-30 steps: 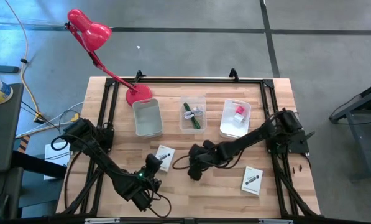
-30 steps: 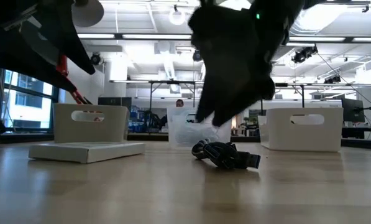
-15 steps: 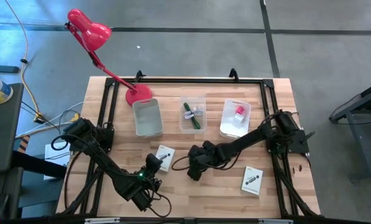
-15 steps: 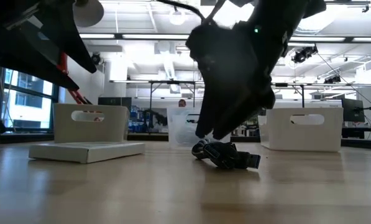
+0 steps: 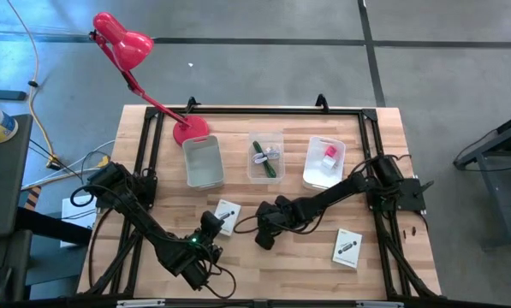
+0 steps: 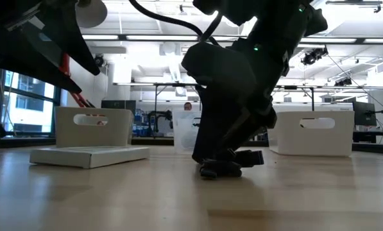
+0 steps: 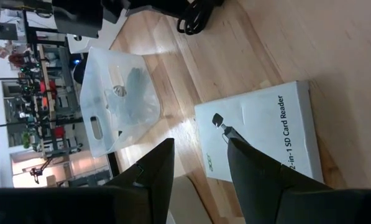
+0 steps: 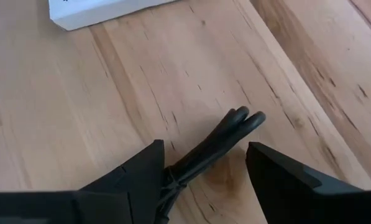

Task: Pick and place items into bin
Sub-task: Put the black USB cable into the transparent bin

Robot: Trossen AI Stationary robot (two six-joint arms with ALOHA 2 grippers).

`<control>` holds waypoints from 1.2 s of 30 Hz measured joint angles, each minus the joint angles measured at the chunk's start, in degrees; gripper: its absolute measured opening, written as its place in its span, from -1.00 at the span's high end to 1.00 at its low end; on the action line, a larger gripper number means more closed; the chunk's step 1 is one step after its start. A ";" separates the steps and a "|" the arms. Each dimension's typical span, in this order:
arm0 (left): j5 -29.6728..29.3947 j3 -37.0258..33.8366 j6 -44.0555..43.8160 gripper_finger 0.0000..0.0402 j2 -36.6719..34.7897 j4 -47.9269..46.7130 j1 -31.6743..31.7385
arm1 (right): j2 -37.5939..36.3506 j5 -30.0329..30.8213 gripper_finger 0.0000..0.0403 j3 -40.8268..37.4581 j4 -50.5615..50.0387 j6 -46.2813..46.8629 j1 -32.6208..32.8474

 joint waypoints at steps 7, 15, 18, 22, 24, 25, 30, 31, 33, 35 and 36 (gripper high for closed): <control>-0.25 0.00 0.00 0.31 0.01 -0.07 -0.01 | 0.00 1.02 0.05 -0.03 0.02 -3.33 0.02; -0.25 0.00 -0.02 0.31 0.01 -0.06 -0.02 | 0.00 1.36 0.36 -0.03 -0.28 -8.16 0.02; -0.25 0.00 -0.02 0.31 0.01 -0.05 -0.01 | 0.00 1.43 0.44 -0.04 -0.81 -8.55 0.01; -0.25 0.00 -0.03 0.31 0.01 -0.04 -0.02 | 0.00 1.81 0.54 -0.05 -1.82 -9.79 -0.07; -0.25 0.00 -0.04 0.31 0.01 -0.04 -0.02 | -0.05 2.88 0.60 -0.06 -2.32 -10.13 -0.05; -0.27 0.00 -0.04 0.31 0.01 -0.04 -0.02 | -0.07 3.38 0.63 -0.10 -2.53 -10.22 -0.07; -0.28 0.00 -0.07 0.31 0.01 -0.01 -0.02 | -0.84 6.66 0.80 -0.19 -4.70 -11.30 -0.17; -0.29 0.00 -0.09 0.31 0.01 -0.01 -0.02 | -1.14 7.27 0.83 -0.22 -5.38 -11.32 -0.15; -0.29 0.00 -0.09 0.31 0.01 0.01 -0.01 | -2.04 8.43 0.87 -0.25 -6.32 -11.32 -0.17; -0.31 0.00 -0.09 0.31 0.01 0.01 0.00 | -3.32 9.66 0.88 -0.25 -7.50 -11.30 -0.17; -0.31 0.00 -0.09 0.31 0.01 0.01 -0.02 | -3.93 10.31 0.87 -0.25 -8.01 -11.27 -0.17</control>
